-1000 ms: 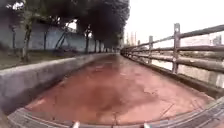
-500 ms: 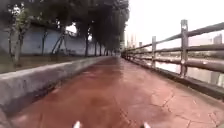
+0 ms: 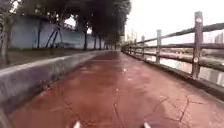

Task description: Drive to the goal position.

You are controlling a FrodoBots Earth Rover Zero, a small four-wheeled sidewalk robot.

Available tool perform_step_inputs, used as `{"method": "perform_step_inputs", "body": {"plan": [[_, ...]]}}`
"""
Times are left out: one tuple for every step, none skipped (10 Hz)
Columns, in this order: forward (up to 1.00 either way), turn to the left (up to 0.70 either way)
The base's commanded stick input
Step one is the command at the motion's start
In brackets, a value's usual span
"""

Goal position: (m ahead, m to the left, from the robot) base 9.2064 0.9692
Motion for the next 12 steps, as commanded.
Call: {"method": "perform_step_inputs", "body": {"plan": [[0.7,0.0],[0.7,0.0],[0.7,0.0],[0.7,0.0],[0.7,0.0],[0.7,0.0],[0.7,0.0],[0.7,0.0],[0.7,0.0],[0.7,0.0],[0.7,0.0],[0.7,0.0]]}}
